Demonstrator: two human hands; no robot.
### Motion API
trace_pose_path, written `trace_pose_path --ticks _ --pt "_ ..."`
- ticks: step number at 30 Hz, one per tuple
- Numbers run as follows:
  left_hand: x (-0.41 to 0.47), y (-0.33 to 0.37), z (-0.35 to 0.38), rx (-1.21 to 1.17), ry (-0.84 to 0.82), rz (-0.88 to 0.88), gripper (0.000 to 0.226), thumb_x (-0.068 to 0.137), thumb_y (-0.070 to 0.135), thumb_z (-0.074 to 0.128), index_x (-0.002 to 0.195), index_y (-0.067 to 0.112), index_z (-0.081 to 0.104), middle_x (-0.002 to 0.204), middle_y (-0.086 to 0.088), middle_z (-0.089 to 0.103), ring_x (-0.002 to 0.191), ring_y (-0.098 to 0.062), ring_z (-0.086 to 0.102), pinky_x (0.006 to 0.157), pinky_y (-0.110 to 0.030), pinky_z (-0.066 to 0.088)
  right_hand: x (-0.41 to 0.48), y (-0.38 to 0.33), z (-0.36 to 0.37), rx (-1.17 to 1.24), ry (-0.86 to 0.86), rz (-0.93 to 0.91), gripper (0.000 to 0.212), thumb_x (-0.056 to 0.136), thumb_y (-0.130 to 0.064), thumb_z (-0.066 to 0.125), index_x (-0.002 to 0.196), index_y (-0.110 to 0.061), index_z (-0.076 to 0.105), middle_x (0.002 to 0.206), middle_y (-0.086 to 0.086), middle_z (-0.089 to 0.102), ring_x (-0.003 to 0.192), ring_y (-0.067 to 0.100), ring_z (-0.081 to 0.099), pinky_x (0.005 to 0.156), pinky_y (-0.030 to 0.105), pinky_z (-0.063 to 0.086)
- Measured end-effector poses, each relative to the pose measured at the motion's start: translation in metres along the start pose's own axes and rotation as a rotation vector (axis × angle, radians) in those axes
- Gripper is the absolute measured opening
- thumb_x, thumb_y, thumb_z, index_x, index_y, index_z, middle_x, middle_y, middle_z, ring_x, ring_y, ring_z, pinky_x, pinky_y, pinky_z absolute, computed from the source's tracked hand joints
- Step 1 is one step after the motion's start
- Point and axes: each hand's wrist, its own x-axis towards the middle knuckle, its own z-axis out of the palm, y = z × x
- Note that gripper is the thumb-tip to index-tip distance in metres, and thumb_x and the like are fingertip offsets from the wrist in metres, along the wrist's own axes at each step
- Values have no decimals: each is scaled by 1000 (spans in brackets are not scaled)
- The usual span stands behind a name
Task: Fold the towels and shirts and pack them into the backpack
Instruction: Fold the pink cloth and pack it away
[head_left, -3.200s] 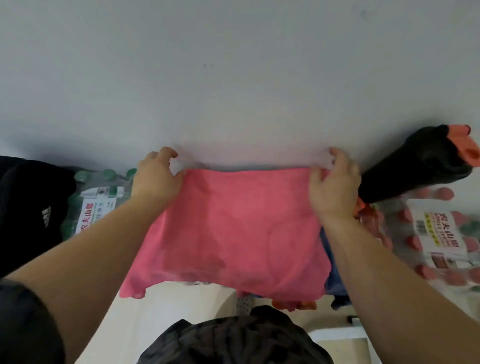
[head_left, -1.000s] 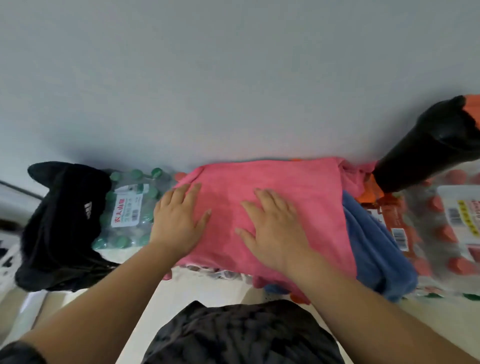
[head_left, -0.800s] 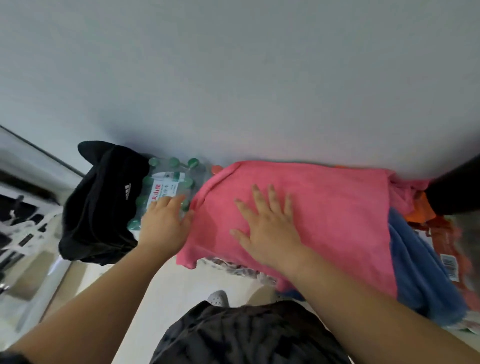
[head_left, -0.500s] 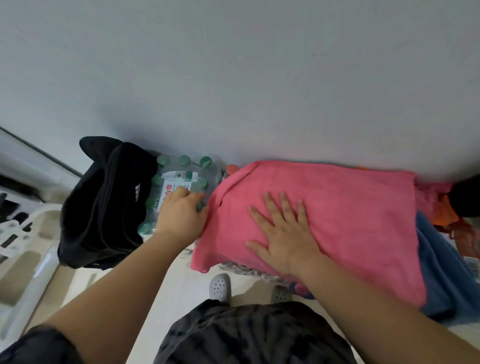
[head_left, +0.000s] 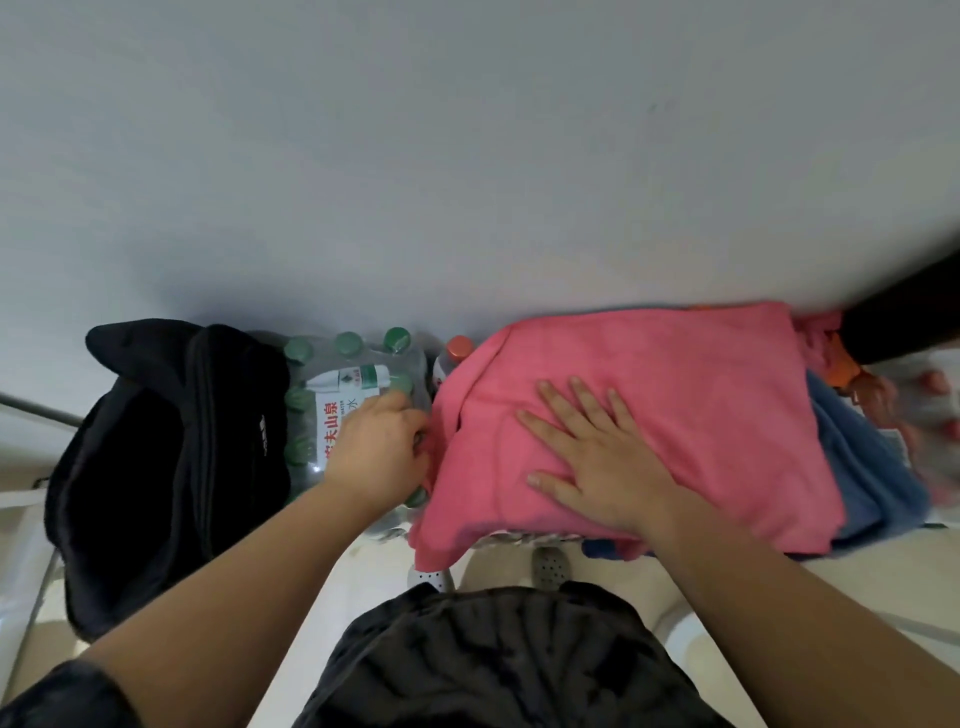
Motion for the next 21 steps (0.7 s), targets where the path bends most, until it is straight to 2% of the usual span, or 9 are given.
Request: trace_pose_path --ticks 3,7,10,13,14,18,21 --pt "-5 -7 -2 -85 53 73 6 80 11 68 84 15 71 76 -1 62 71 -27 58 63 -34 49 1 -5 -6 13 -37 43 75 86 -82 0 154 -51 -8 165 -12 -20 153 24 -21 121 55 -13" --pt "-11 -16 -10 -229 67 82 12 84 12 72 94 18 69 70 5 61 64 -20 56 62 -34 50 10 -28 -27 56 -5 139 81 83 -79 3 156 -46 11 169 0 -5 155 29 -7 120 61 -6" --pt "-6 -20 -25 -346 104 2 18 81 10 75 92 21 67 67 8 61 61 -9 55 62 -30 48 19 -52 -33 82 24 44 78 85 -79 9 155 -44 16 169 2 -3 155 30 -5 121 60 -4" --pt "9 -24 -56 -349 188 13 18 79 10 77 90 20 67 66 8 62 58 -9 56 61 -28 49 25 -58 -21 50 -36 -30 79 85 -78 11 156 -45 11 168 -2 -13 153 29 -17 119 62 -8" --pt "15 -26 -69 -325 220 19 17 79 9 77 89 19 68 67 8 63 57 -9 56 63 -28 50 25 -56 -16 29 -47 -33 79 85 -78 11 157 -46 6 167 -3 -17 152 28 -22 119 62 -9" --pt "44 -38 -102 -176 327 -19 17 80 3 68 94 12 69 82 -4 64 73 -25 60 71 -41 53 22 -47 -4 21 -49 -41 78 89 -77 16 155 -46 -11 163 -4 -30 148 27 -32 120 60 -10" --pt "55 -38 -95 -105 282 -151 32 83 7 65 115 12 64 107 -11 58 86 -32 62 77 -43 53 22 -44 -3 38 -40 -43 78 90 -77 19 154 -46 -13 162 -5 -32 147 26 -33 121 59 -8"
